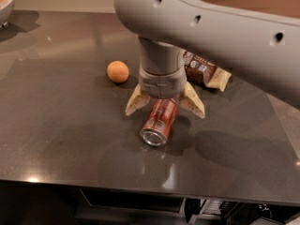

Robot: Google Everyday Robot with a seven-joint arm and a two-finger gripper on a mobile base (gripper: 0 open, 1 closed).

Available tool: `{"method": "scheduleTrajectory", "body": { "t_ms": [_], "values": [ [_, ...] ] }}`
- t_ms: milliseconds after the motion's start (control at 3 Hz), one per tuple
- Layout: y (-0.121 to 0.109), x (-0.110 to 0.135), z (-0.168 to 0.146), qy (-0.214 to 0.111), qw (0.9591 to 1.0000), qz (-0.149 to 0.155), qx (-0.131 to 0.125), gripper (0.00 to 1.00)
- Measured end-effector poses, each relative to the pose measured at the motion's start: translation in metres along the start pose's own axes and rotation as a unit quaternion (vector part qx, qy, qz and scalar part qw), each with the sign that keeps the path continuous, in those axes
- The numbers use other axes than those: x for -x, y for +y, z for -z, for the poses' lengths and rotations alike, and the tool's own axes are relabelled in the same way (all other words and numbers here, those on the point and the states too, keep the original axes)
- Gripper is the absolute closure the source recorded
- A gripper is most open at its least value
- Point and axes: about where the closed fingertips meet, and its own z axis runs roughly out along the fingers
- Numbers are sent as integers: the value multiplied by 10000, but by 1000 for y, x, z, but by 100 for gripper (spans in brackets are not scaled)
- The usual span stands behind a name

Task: Place coke can upright

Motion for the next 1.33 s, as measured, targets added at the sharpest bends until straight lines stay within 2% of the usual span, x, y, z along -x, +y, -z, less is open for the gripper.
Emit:
{"method": "scheduleTrajectory", "body": {
  "t_ms": [333,1000,1333],
  "values": [
    [-5,-2,-8,95,9998,-151,9,18],
    [-10,11,-11,194,9994,-269,-2,65],
    [-8,22,3,-16,9999,128,62,88]
  ]
}}
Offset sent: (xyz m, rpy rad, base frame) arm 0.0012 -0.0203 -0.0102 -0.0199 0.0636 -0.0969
